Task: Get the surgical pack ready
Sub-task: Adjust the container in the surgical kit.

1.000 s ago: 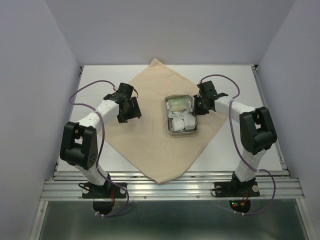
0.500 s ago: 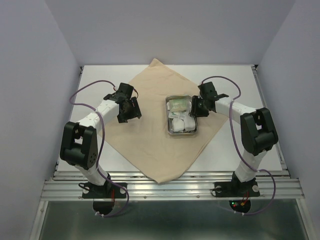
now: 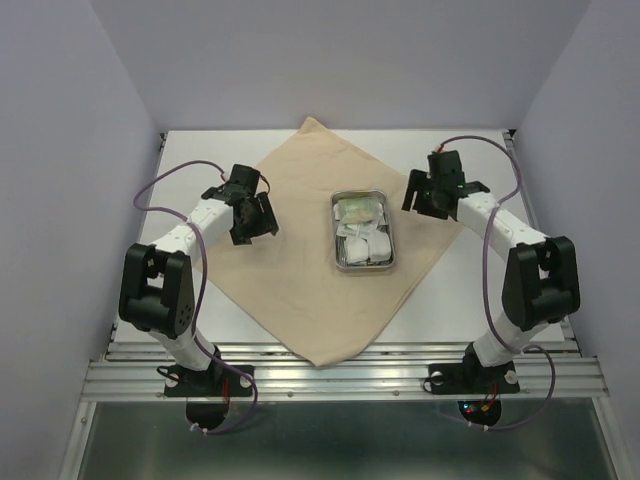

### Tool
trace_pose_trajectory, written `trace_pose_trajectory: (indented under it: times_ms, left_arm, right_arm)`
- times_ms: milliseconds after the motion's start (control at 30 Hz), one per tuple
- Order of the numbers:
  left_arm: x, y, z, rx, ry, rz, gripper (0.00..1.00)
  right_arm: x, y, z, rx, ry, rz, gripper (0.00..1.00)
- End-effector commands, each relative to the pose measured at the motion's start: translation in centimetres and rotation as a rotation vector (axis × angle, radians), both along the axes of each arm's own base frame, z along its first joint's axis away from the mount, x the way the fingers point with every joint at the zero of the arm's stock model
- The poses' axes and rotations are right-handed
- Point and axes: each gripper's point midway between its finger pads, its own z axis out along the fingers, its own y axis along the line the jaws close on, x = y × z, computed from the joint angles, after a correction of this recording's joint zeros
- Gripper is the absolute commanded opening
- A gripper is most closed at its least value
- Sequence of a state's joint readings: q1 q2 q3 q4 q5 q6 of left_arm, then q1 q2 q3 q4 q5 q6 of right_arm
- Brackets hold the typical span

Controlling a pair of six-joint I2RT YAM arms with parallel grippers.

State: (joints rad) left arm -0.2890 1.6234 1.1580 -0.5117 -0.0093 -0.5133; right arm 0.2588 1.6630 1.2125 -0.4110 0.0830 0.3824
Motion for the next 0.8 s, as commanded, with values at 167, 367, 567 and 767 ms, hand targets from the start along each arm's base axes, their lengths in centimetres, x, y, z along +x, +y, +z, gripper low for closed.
trace_pose_trajectory:
  times_ms: [167,367,567,767]
  left_arm:
    - [-0.4,0.9,-2.4,-0.029,0.047,0.003,0.75]
    - [-0.6,0.7,-4.2,-0.035,0.078,0.006,0.75]
    - [-0.4,0.8,-4.5,-0.028,0.081,0.005,0.75]
    - [0.0,1.0,-4.3,-0.007,0.078,0.003,0.75]
  right_arm:
    - [-1.5,-14.8,-2.4,0.031,0.049,-0.419,0.75]
    - [-2.3,-15.0,-5.5,0.106,0.094,-0.414,0.73]
    - [-2.3,-13.7,-8.0,0.163,0.131,-0.368,0.63]
    - [-1.1,-13.3,-9.1,0.190,0.133,-0.352,0.60]
